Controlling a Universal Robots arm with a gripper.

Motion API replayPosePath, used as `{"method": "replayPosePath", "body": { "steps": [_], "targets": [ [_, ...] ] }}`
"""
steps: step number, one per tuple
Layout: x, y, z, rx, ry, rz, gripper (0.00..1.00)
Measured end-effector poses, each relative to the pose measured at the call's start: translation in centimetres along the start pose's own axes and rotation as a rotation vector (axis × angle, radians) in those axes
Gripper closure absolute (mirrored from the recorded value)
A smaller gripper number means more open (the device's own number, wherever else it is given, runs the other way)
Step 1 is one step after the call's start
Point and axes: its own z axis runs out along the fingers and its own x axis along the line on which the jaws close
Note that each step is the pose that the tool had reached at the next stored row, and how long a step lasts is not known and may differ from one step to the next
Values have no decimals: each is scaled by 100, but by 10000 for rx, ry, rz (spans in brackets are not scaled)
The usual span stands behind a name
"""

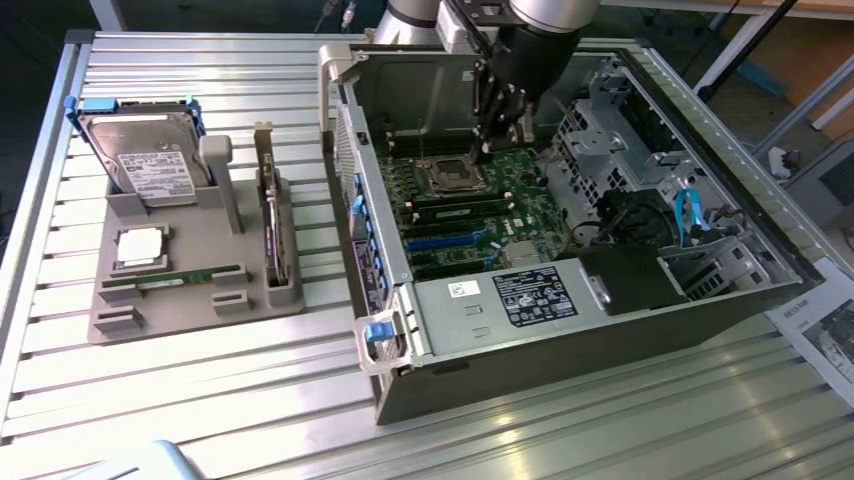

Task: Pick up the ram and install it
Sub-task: 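Press down the ram until it locks into place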

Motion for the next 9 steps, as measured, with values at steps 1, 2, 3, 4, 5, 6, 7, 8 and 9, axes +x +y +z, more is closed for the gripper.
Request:
{"method": "replayPosePath", "body": {
  "steps": [1, 2, 3, 4, 5, 6, 7, 8, 9],
  "targets": [
    [0, -9, 0, -1, 1, 1, 90],
    [-1, -17, -1, -1, 1, 2, 90],
    [-1, -24, 0, -1, 0, 4, 90],
    [-1, -33, -1, -1, 1, 6, 90],
    [-1, -42, -1, -1, 1, 9, 90],
    [-1, -54, -1, 0, 1, 12, 90],
    [-1, -68, -1, -1, 1, 17, 90],
    [-1, -83, -2, -1, 1, 20, 90],
    [-1, -94, -2, -1, 0, 23, 90]
  ]
}}
